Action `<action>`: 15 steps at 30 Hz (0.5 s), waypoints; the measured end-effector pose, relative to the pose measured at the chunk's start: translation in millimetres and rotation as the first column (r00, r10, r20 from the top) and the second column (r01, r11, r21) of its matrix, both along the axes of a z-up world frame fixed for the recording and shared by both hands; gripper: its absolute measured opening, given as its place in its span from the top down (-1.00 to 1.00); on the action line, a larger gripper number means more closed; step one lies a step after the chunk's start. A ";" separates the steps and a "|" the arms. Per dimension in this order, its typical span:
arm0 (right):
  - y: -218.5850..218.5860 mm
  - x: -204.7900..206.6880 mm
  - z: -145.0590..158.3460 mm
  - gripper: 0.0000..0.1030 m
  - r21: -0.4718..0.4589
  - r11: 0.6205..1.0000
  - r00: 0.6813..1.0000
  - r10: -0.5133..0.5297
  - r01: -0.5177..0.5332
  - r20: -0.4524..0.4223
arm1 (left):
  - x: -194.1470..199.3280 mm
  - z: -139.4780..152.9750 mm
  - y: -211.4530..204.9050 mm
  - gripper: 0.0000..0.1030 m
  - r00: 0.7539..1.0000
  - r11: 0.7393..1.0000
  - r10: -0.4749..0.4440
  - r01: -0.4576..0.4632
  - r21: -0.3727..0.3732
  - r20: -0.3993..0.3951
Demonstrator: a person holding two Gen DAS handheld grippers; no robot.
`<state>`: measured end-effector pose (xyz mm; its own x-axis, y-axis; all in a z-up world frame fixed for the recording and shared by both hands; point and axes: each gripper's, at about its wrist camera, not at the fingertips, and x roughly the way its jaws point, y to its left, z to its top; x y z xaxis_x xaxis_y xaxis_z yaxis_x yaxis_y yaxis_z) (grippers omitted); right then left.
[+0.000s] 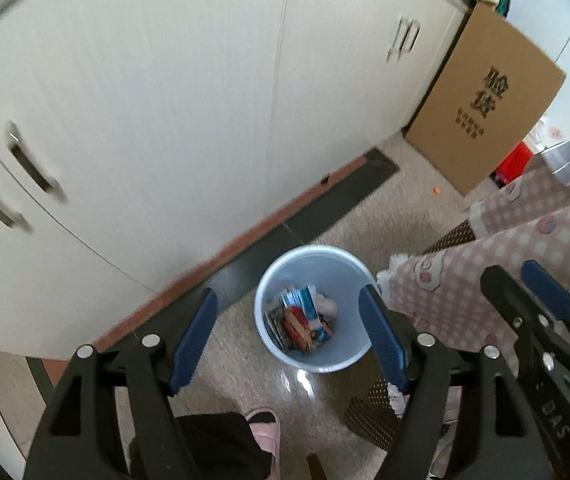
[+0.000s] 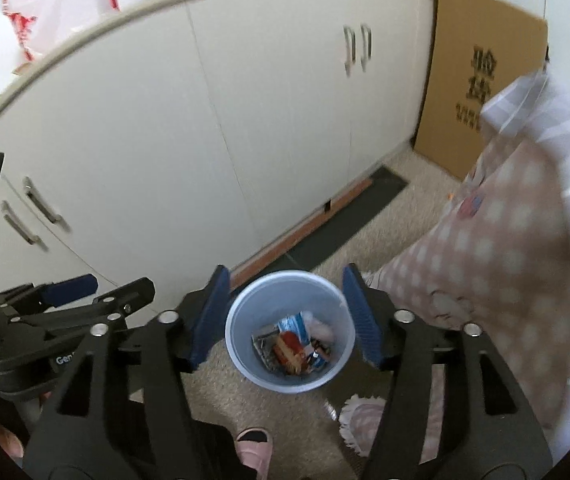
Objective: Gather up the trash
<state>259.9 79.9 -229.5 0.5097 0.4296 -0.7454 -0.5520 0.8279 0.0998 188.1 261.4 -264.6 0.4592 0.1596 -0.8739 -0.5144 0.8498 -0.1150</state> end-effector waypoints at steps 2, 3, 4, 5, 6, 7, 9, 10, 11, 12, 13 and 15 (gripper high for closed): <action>-6.7 -13.8 20.1 -0.39 0.018 1.000 0.999 0.002 -0.003 0.049 | -12.3 26.5 -7.3 -0.49 0.998 0.999 -0.007 0.005 0.045 0.058; -11.2 -23.2 33.8 -0.39 0.032 0.999 0.997 0.005 -0.007 0.075 | -17.8 38.2 -11.2 -0.51 0.997 0.998 -0.014 0.009 0.064 0.081; -16.4 -31.9 46.9 -0.41 0.048 0.999 0.995 0.004 -0.008 0.098 | -25.0 54.5 -16.8 -0.53 0.994 0.996 -0.027 0.017 0.085 0.110; -21.9 -36.8 57.0 -0.42 0.063 0.998 0.993 -0.003 -0.004 0.114 | -29.7 66.3 -20.9 -0.55 0.990 0.995 -0.038 0.025 0.099 0.133; -29.9 -45.6 70.4 -0.48 0.082 0.997 0.990 -0.016 0.005 0.137 | -34.6 77.5 -24.9 -0.56 0.987 0.993 -0.049 0.031 0.113 0.156; -38.4 -52.4 81.8 -0.56 0.099 0.995 0.987 -0.029 0.014 0.156 | -39.7 88.7 -29.3 -0.59 0.982 0.991 -0.057 0.034 0.130 0.178; -52.8 -66.6 101.6 -0.62 0.119 0.992 0.980 -0.058 0.036 0.188 | -53.6 116.9 -43.7 -0.63 0.967 0.986 -0.087 0.049 0.161 0.239; -64.2 -75.8 113.9 -0.63 0.131 0.990 0.975 -0.078 0.051 0.210 | -58.3 126.3 -49.7 -0.66 0.960 0.984 -0.098 0.054 0.171 0.262; -71.4 -81.8 121.4 -0.63 0.139 0.988 0.971 -0.091 0.061 0.222 | -65.8 139.4 -58.7 -0.69 0.947 0.981 -0.118 0.065 0.182 0.298; -82.4 -89.8 131.2 -0.66 0.150 0.986 0.966 -0.109 0.075 0.235 | -71.6 149.9 -66.9 -0.70 0.936 0.979 -0.137 0.077 0.190 0.325; -91.4 -92.6 136.7 -0.69 0.159 0.984 0.962 -0.123 0.085 0.243 | -77.0 161.8 -78.1 -0.72 0.919 0.975 -0.164 0.095 0.201 0.358; -117.1 -109.8 154.9 -0.71 0.178 0.975 0.946 -0.178 0.133 0.272 | -87.2 179.5 -96.4 -0.75 0.895 0.967 -0.203 0.121 0.223 0.397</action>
